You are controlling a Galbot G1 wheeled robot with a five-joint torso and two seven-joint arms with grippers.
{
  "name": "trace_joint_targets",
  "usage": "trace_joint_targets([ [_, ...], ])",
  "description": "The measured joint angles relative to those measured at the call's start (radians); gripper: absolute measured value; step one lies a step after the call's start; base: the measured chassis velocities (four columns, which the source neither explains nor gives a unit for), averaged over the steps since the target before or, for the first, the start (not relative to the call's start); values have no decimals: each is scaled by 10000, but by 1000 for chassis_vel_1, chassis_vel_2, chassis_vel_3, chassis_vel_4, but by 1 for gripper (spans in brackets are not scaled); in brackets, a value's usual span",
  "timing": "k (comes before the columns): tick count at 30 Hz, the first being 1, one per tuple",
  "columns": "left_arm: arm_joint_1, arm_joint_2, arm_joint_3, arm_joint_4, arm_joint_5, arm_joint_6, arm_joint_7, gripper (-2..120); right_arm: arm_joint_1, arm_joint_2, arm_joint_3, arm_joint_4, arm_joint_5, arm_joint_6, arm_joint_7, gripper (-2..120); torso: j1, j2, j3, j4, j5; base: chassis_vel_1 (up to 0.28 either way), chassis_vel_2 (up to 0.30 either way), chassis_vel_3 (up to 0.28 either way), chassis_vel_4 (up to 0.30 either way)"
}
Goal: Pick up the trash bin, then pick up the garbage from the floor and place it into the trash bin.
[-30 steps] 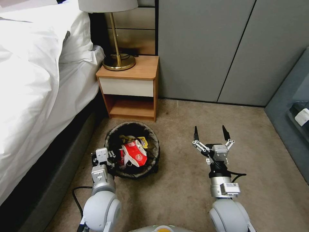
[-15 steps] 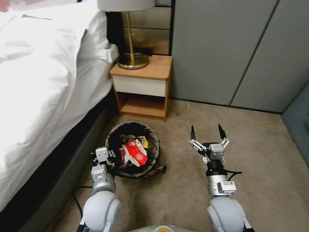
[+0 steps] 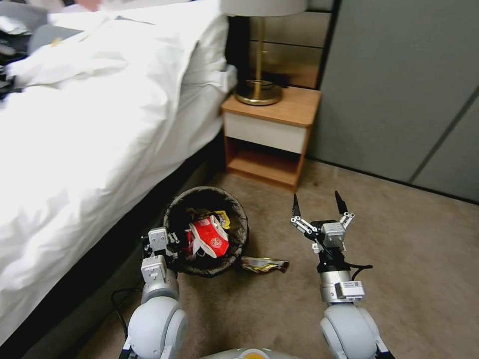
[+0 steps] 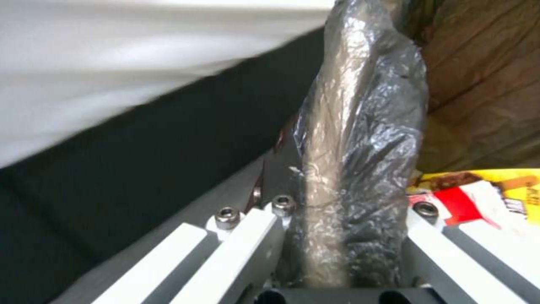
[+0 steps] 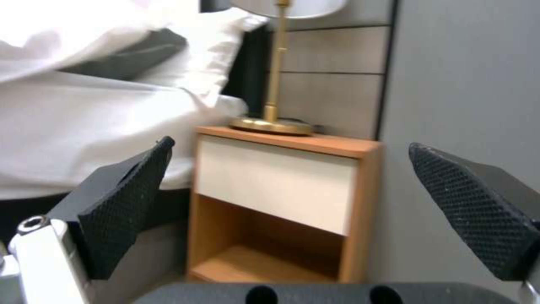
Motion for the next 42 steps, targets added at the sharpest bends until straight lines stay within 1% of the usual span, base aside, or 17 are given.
trace_joint_targets([
  [8, 35, -23, 67, -8, -1, -78, 30, 0, 6, 13, -31, -19, -35, -32, 1, 100, 0, 0, 0, -7, -4, 118, 109, 116, 108],
  [11, 43, -35, 76, -8, 0, -121, 33, 0, 43, -2, -32, -31, -40, -51, -26, 100, 0, 0, 0, -5, -5, 78, 40, 77, 77],
  [14, 41, -36, 76, -7, 14, -142, 32, 0, 152, -112, 57, -107, 138, -54, -373, 100, 0, 0, 0, -3, 0, 0, 0, 0, 0],
  [15, 37, -35, 76, -7, 20, -143, 33, 0, 203, -181, 143, -147, 327, -50, -692, 100, 0, 0, 0, -4, 1, 0, 0, 0, 0],
  [17, 29, -29, 76, -13, 33, -143, 33, 0, 424, -473, 482, -358, 1041, -73, -2119, 100, 0, 0, 0, -2, 0, 0, 0, 0, 0],
  [18, 29, -29, 76, -13, 33, -143, 33, 0, 424, -473, 482, -358, 1041, -73, -2119, 100, 0, 0, 0, -2, 0, 0, 0, 0, 0],
  [21, 28, -36, 76, -26, 47, -143, 33, 0, 852, -1002, 711, -964, 1708, -335, -4043, 100, 1, 0, 0, 0, 1, 0, 0, 0, 0],
  [22, 28, -36, 76, -26, 47, -143, 33, 0, 852, -1002, 711, -964, 1708, -335, -4043, 100, 1, 0, 0, 0, 1, 0, 0, 0, 0],
  [24, 21, -43, 76, -33, 53, -143, 33, 0, 1085, -1499, 463, -1429, 1919, -660, -4527, 100, 0, 0, 0, 3, 0, 0, 0, 0, 0],
  [25, 13, -44, 75, -34, 54, -143, 33, 0, 1179, -1839, 249, -1688, 2005, -829, -4587, 100, 0, 0, 1, 3, 1, 0, 0, 0, 0],
  [26, 13, -44, 75, -34, 54, -143, 33, 0, 1179, -1839, 249, -1688, 2005, -829, -4587, 100, 0, 0, 1, 3, 1, 0, 0, 0, 0],
  [28, 10, -42, 75, -35, 59, -143, 31, 0, 1318, -2342, -122, -2138, 2059, -977, -4582, 100, 1, 0, 1, 1, 2, 0, 0, 0, 0],
  [31, 23, -40, 78, -36, 77, -143, 30, 0, 1376, -2472, -249, -2330, 2060, -1011, -4564, 100, 0, 0, 1, 0, 2, 0, 0, 0, 0],
  [37, 37, -32, 138, -17, 115, -145, 3, 0, 1527, -2666, -338, -2537, 2507, -1725, -4622, 100, 0, 0, 1, 1, 2, 0, 0, 0, 0],
  [39, 23, -6, 150, -12, 116, -146, 0, 0, 1657, -3059, -464, -2910, 2665, -2037, -4862, 100, 0, 0, 0, 1, 2, 0, 0, 0, 0],
  [40, 23, -6, 150, -12, 116, -146, 0, 0, 1657, -3059, -464, -2910, 2665, -2037, -4862, 100, 0, 0, 0, 1, 2, 0, 0, 0, 0],
  [42, 17, 9, 158, -12, 116, -146, -6, 0, 1880, -3487, -645, -3599, 2620, -2254, -5317, 100, 0, 0, 0, -1, 0, 0, 0, 0, 0],
])
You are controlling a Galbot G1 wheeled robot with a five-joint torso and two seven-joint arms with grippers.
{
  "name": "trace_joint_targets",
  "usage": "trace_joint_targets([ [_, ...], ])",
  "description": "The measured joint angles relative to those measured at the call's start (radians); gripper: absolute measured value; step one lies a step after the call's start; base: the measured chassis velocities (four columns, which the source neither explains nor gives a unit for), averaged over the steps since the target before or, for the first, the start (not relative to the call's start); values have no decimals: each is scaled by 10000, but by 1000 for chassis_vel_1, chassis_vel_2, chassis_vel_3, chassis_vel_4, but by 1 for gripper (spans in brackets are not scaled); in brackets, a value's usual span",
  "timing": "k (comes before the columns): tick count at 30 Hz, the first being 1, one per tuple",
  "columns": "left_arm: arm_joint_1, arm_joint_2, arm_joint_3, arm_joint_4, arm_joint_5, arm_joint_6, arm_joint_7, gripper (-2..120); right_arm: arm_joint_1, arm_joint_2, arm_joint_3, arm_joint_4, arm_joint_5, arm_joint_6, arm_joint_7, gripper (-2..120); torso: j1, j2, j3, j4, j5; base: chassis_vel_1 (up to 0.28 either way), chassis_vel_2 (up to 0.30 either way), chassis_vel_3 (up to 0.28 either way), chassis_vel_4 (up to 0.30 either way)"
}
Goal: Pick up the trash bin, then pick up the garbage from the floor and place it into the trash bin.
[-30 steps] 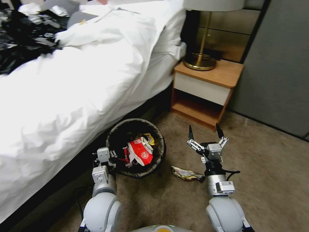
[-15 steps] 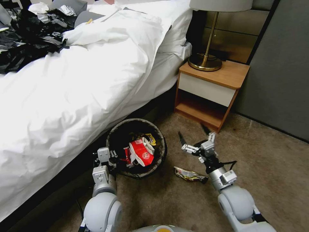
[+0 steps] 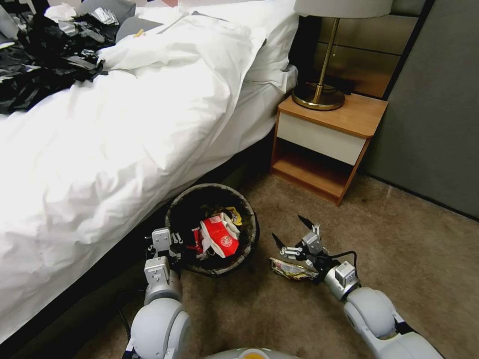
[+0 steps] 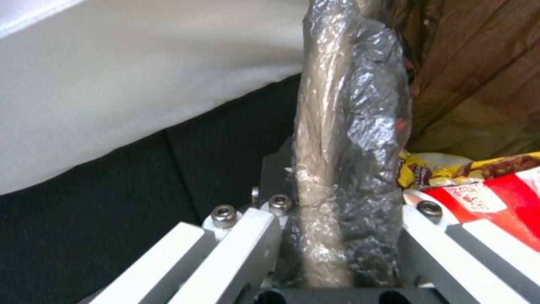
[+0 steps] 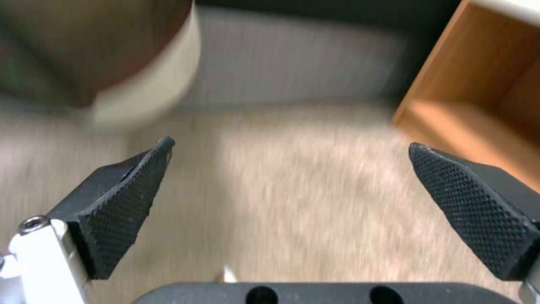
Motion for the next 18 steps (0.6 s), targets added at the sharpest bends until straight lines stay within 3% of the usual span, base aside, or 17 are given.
trace_joint_targets([
  [6, 13, -34, 29, 0, 37, -3, -18, 0, 621, -78, -439, -1572, -374, 32, -469, 100, 0, 0, 0, -1, 1, 0, 0, 0, 0],
  [18, 151, 16, 42, -104, 104, -16, -25, 0, 2050, 561, -834, -4732, -1004, 543, -1830, 100, 1, 0, 0, 1, -1, 0, 0, 0, 0],
])
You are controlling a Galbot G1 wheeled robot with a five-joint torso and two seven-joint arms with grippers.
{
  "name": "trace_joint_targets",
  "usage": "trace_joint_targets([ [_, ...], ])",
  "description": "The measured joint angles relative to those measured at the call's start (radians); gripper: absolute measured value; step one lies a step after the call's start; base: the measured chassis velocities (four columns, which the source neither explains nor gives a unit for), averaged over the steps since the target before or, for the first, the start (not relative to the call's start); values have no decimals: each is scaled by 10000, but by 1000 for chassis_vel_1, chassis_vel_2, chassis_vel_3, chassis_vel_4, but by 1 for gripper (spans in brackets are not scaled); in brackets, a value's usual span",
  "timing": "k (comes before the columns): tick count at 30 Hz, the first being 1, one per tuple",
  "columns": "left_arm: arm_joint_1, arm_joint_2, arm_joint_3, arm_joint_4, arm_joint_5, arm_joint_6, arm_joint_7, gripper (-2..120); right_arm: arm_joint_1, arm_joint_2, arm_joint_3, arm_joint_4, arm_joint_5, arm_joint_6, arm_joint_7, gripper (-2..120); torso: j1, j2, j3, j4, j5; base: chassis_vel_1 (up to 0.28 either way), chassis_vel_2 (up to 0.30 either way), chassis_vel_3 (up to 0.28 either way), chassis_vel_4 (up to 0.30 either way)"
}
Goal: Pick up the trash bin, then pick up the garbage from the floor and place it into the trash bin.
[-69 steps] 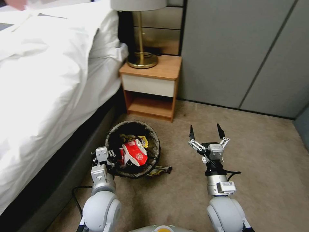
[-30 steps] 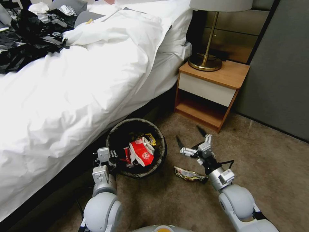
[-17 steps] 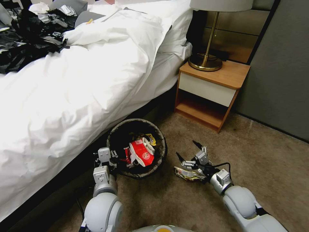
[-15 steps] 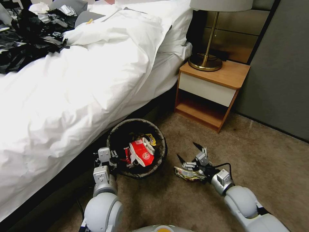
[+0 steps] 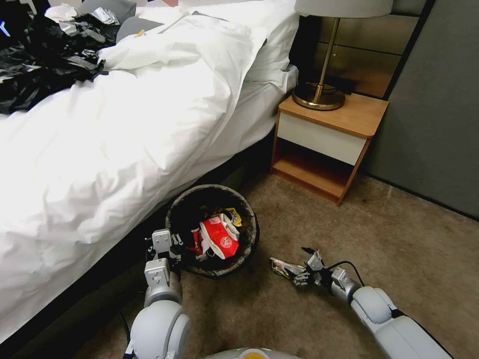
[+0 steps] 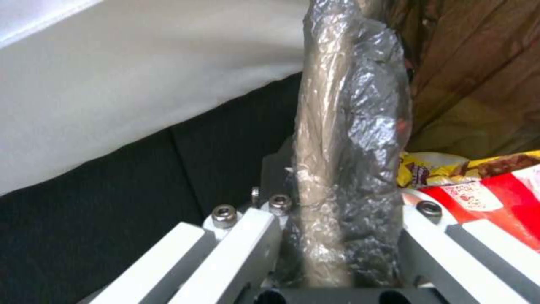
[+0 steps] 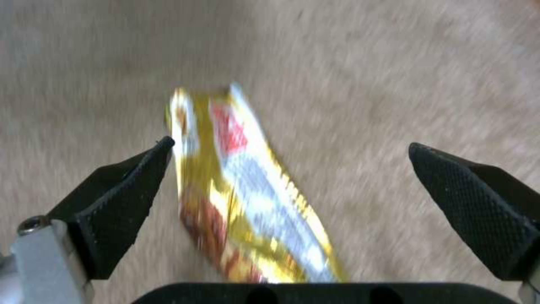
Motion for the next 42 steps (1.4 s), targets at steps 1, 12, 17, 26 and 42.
trace_joint_targets([
  [1, -2, 5, 0, 0, 0, 0, -3, 0, 97, 63, 3, -313, -109, 110, -171, 100, 0, 0, 0, -1, -1, 0, 0, 0, 0],
  [12, 10, 2, 43, 9, 35, 6, -23, 0, 771, 650, 249, -2063, -453, 726, -836, 100, 0, 0, 0, 2, -3, 0, 0, 0, 0],
  [17, -9, -7, 44, 23, 40, 15, -23, 0, 902, 937, 355, -2533, -552, 875, -839, 93, 0, 0, 0, 1, 1, 0, 0, 0, 0],
  [26, -13, -21, 43, 34, 40, 20, -23, 0, 973, 1129, 495, -2798, -548, 1054, -789, 67, 0, 0, -1, -1, 0, 0, 0, 0, 0],
  [42, 46, -23, 80, 50, 84, 20, -23, 0, 863, 1188, 657, -2719, -496, 1138, -616, 13, -1, 0, -1, 0, 2, 0, 0, 0, 0],
])
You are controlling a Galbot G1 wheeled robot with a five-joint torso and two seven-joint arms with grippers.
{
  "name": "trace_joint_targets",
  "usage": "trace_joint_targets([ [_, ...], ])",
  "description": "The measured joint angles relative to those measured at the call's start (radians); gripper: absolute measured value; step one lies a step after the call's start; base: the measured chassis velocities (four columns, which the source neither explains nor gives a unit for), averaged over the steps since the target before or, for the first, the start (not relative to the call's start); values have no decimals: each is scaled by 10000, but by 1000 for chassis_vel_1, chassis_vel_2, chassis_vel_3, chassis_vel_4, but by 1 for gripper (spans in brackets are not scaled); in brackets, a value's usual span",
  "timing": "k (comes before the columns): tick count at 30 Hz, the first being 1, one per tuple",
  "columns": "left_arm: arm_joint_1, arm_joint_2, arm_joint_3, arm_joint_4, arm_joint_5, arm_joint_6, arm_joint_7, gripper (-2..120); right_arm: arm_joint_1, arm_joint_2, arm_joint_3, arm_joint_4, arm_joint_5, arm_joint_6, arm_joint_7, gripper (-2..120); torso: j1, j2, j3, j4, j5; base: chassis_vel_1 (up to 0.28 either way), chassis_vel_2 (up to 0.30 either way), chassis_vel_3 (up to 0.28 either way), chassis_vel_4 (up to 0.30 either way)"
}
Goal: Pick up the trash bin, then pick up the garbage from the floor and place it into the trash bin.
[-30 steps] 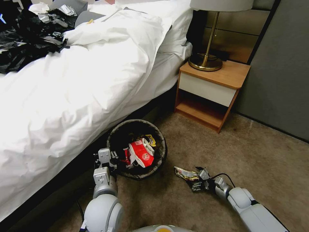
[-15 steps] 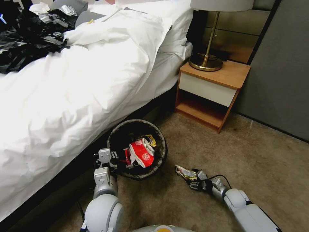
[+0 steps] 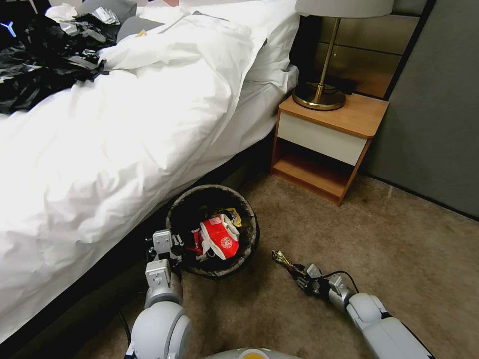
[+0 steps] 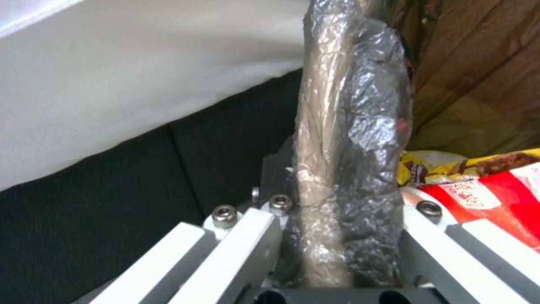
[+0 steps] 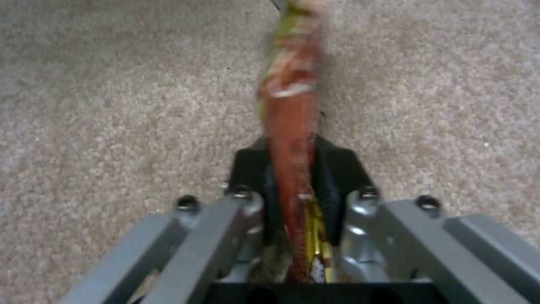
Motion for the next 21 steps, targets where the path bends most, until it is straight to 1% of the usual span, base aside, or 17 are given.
trace_joint_targets([
  [2, -2, -1, 10, 17, 9, 0, 0, 0, -21, -14, 52, 46, 60, 52, 49, 3, 0, 0, 0, 0, -1, 0, 0, 0, 0],
  [3, -10, -1, 16, 25, 11, 0, 0, 0, -30, -9, 97, 72, 95, 118, 96, 0, 0, 0, 0, 0, 0, 0, 0, 0, 0],
  [8, -27, -1, 32, 53, 11, 5, -1, 0, -116, 39, 307, 346, 290, 278, 311, 0, 0, 0, 0, 1, 0, 0, 0, 0, 0],
  [11, -59, 2, 45, 98, 12, 13, -1, 0, -340, 114, 640, 991, 815, 386, 690, 0, -1, 0, 0, 2, 1, 0, 0, 0, 0],
  [12, -59, 2, 45, 98, 12, 13, -1, 0, -340, 114, 640, 991, 815, 386, 690, 0, -1, 0, 0, 2, 1, 0, 0, 0, 0],
  [15, -82, 17, 52, 128, 12, 32, 0, 0, -680, 134, 1167, 2256, 1460, 418, 1221, 0, 1, 0, 0, -2, 0, 0, 0, 0, 0],
  [16, -82, 17, 52, 128, 12, 32, 0, 0, -680, 134, 1167, 2256, 1460, 418, 1221, 0, 1, 0, 0, -2, 0, 0, 0, 0, 0],
  [17, -82, 22, 54, 137, 12, 33, -1, 0, -779, 128, 1310, 2683, 1646, 417, 1343, 0, 0, 0, 0, -1, 2, 0, 0, 0, 0],
  [19, -80, 37, 67, 170, 1, 39, -1, 0, -1085, 68, 1727, 4062, 2182, 407, 1712, 0, 0, 0, 0, -1, -2, 0, 0, 0, 0],
  [20, -80, 37, 67, 170, 1, 39, -1, 0, -1085, 68, 1727, 4062, 2182, 407, 1712, 0, 0, 0, 0, -1, -2, 0, 0, 0, 0],
  [21, -79, 43, 75, 180, -4, 41, -1, 0, -1216, 40, 1892, 4655, 2351, 410, 1857, 0, 0, 0, 0, 0, -2, 0, 0, 0, 0],
])
